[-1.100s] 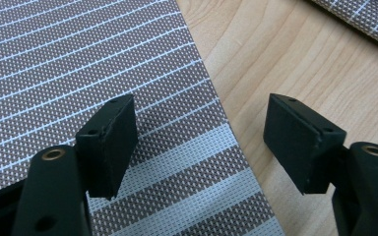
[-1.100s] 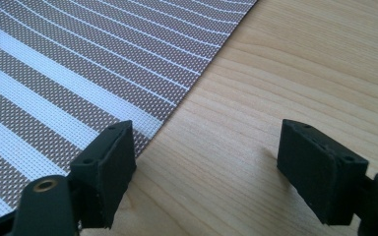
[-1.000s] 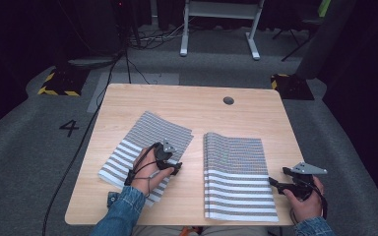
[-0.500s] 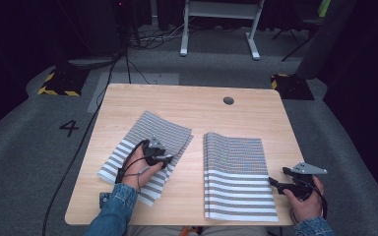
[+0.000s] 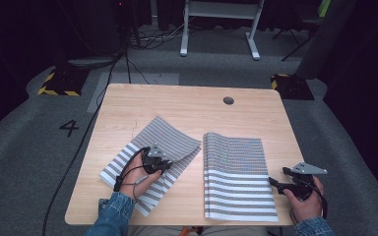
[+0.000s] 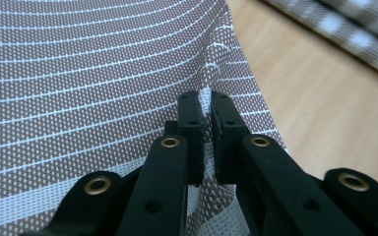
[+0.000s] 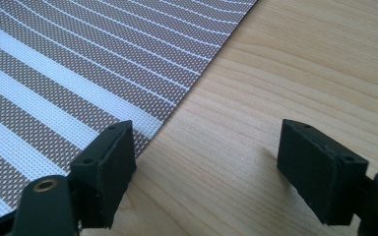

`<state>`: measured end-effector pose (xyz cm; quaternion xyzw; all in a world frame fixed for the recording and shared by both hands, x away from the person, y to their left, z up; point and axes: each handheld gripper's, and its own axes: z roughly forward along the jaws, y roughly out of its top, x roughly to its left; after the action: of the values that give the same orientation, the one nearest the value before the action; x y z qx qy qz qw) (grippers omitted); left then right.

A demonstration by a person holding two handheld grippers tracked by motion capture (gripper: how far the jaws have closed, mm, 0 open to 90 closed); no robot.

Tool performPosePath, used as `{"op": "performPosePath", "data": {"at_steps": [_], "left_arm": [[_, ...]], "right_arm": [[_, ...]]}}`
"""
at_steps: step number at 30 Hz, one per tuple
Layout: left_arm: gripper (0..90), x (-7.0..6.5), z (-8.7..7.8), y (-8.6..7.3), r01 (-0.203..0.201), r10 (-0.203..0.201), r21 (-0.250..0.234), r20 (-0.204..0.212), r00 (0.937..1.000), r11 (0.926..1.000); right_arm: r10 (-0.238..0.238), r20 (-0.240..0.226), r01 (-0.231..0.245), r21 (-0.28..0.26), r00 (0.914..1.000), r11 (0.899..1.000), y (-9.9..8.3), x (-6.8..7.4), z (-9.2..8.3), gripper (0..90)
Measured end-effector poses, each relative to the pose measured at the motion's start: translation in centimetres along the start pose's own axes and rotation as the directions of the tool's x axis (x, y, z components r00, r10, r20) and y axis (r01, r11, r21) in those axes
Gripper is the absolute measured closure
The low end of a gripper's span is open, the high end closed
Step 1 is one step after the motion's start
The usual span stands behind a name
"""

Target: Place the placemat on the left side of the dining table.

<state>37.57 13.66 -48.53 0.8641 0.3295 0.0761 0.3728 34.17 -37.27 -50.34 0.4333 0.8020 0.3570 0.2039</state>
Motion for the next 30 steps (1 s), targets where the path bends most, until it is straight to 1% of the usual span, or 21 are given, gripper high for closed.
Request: {"op": "performPosePath", "data": {"at_steps": [2, 3, 4, 5, 6, 9, 11, 12, 13, 14, 16, 17, 18, 19, 21, 22, 23, 24, 25, 28, 30], "left_arm": [[85.3, -0.3, -0.5, 0.1, -0.013, 0.014, -0.016, 0.022, 0.9997, 0.9998], [85.2, -0.4, -0.9, 0.3, -0.028, 0.029, -0.024, 0.023, 0.9993, 0.9993], [85.2, -0.5, -1.3, 0.5, -0.037, 0.037, -0.036, 0.011, 0.9992, 0.9987], [85.1, -0.6, -1.8, 0.8, -0.039, 0.039, -0.045, 0.01, 0.9992, 0.9983], [85.1, -0.7, -2.2, 1.2, -0.037, 0.037, -0.063, 0.006, 0.9993, 0.9973], [85.1, -0.7, -3.7, 2.3, -0.058, 0.057, -0.094, -0.016, 0.9983, 0.9938], [85.2, -0.6, -4.5, 2.9, -0.077, 0.073, -0.106, -0.04, 0.9965, 0.9914], [85.2, -0.5, -4.9, 3.2, -0.082, 0.078, -0.112, -0.041, 0.9961, 0.9903], [85.2, -0.4, -5.1, 3.4, -0.082, 0.078, -0.115, -0.033, 0.9964, 0.99], [85.2, -0.3, -5.5, 3.7, -0.086, 0.08, -0.117, -0.052, 0.9954, 0.9894], [85.3, 0.0, -6.1, 4.2, -0.093, 0.086, -0.123, -0.061, 0.9944, 0.9881], [85.4, 0.0, -6.4, 4.4, -0.087, 0.078, -0.138, -0.067, 0.9947, 0.9866], [85.4, 0.1, -6.7, 4.6, -0.101, 0.091, -0.139, -0.077, 0.9929, 0.9851], [85.4, 0.2, -7.1, 4.8, -0.102, 0.091, -0.138, -0.081, 0.9925, 0.9851], [85.4, 0.5, -7.8, 5.1, -0.111, 0.099, -0.151, -0.09, 0.9911, 0.9822], [85.4, 0.7, -8.1, 5.2, -0.109, 0.093, -0.161, -0.101, 0.9906, 0.9809], [85.3, 1.1, -8.6, 5.4, -0.118, 0.098, -0.164, -0.126, 0.9872, 0.9794], [85.3, 1.4, -8.9, 5.4, -0.119, 0.098, -0.168, -0.125, 0.9872, 0.9786], [85.3, 1.8, -9.2, 5.4, -0.111, 0.087, -0.178, -0.134, 0.9871, 0.9777], [85.3, 3.2, -10.2, 5.4, -0.091, 0.057, -0.206, -0.165, 0.9847, 0.9744], [85.3, 4.2, -10.8, 5.3, -0.079, 0.038, -0.221, -0.184, 0.9821, 0.9722]], "right_arm": [[0.008, -0.002, -0.008, -0.002, 1.0, 1.0, 0.0, 0.0, 0.0, 22.4], [0.002, -0.001, -0.002, 0.0, 1.0, 1.0, 0.0, 0.0, 0.0, 22.4], [0.007, -0.001, -0.007, -0.002, 1.0, 1.0, 0.0, 0.0, 0.0, 22.4], [0.008, -0.002, -0.008, -0.003, 1.0, 1.0, 0.0, 0.1, 0.0, 22.4], [-0.001, 0.003, 0.001, 0.0, 1.0, 1.0, 0.0, 0.1, 0.0, 22.4], [-0.006, 0.008, 0.006, -0.002, 0.9999, 1.0, 0.0, 0.1, 0.0, 22.4], [-0.002, 0.003, 0.002, 0.0, 1.0, 1.0, 0.0, 0.1, 0.0, 22.4], [0.001, 0.002, -0.001, -0.001, 1.0, 1.0, 0.0, 0.1, 0.0, 22.4], [0.001, 0.002, -0.001, -0.001, 1.0, 1.0, 0.0, 0.1, 0.0, 22.4], [0.001, 0.002, -0.001, -0.001, 1.0, 1.0, 0.0, 0.1, 0.0, 22.4], [0.001, 0.002, -0.001, -0.001, 1.0, 1.0, 0.0, 0.1, 0.0, 22.4], [0.0, 0.002, 0.0, -0.001, 1.0, 1.0, 0.0, 0.1, 0.0, 22.4], [0.002, 0.002, -0.002, -0.001, 1.0, 1.0, 0.0, 0.1, 0.0, 22.4], [0.001, 0.002, -0.001, -0.001, 1.0, 1.0, 0.0, 0.1, 0.0, 22.4], [0.002, 0.002, -0.002, -0.001, 1.0, 1.0, 0.0, 0.1, 0.0, 22.4], [0.001, 0.002, -0.001, -0.001, 1.0, 1.0, 0.0, 0.1, 0.0, 22.4], [-0.001, 0.003, 0.001, 0.0, 1.0, 1.0, 0.0, 0.0, 0.0, 22.4], [0.002, 0.002, -0.002, -0.001, 1.0, 1.0, 0.0, 0.1, 0.0, 22.4], [0.012, -0.001, -0.012, -0.003, 0.9999, 1.0, 0.0, 0.1, 0.0, 22.4], [0.005, 0.0, -0.005, -0.001, 1.0, 1.0, 0.0, 0.1, 0.0, 22.3], [0.012, 0.001, -0.012, -0.003, 0.9999, 1.0, 0.1, 0.1, 0.1, 22.3]]}}
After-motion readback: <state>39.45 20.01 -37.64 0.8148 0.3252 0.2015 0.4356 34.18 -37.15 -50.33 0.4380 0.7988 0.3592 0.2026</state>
